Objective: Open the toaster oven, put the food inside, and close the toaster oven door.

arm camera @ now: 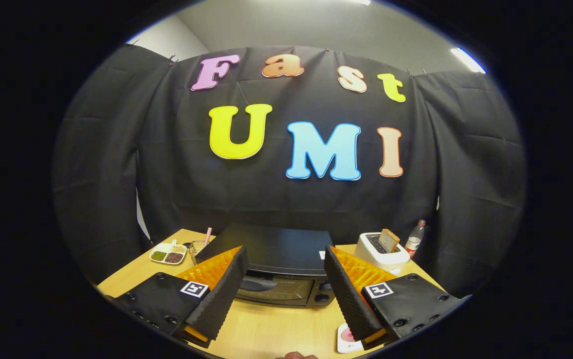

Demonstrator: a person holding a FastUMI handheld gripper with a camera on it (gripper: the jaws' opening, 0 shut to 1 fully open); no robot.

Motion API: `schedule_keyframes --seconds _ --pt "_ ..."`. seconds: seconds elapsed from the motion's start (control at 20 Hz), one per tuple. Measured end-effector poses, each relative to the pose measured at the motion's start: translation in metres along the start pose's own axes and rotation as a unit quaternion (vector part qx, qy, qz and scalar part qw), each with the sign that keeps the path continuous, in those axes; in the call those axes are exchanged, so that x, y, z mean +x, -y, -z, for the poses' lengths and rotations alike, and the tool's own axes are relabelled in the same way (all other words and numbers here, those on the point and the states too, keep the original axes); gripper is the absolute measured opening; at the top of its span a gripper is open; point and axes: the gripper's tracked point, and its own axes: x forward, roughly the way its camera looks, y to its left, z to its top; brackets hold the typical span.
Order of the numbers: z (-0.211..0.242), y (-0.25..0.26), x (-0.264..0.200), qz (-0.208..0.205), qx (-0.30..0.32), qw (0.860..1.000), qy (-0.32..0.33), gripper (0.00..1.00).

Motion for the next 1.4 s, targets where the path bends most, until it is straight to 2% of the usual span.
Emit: schedule_keyframes --seconds 0.5,0.75,1.05,1.25,1.4 --pt "0.057 -0.03 0.079 0.012 0.023 0.997 -0.072 0.98" --pt "0.079 -0.045 0.111 0.014 0.01 0.996 -0.091 0.98" --pt "0.112 -0.057 0.117 0.016 0.016 0.989 -0.144 0.98" --pt "0.111 -0.055 0.124 0.022 0.038 0.989 -0.14 0.98" --pt "0.111 -0.059 0.123 0.016 0.011 0.989 -0.148 0.99"
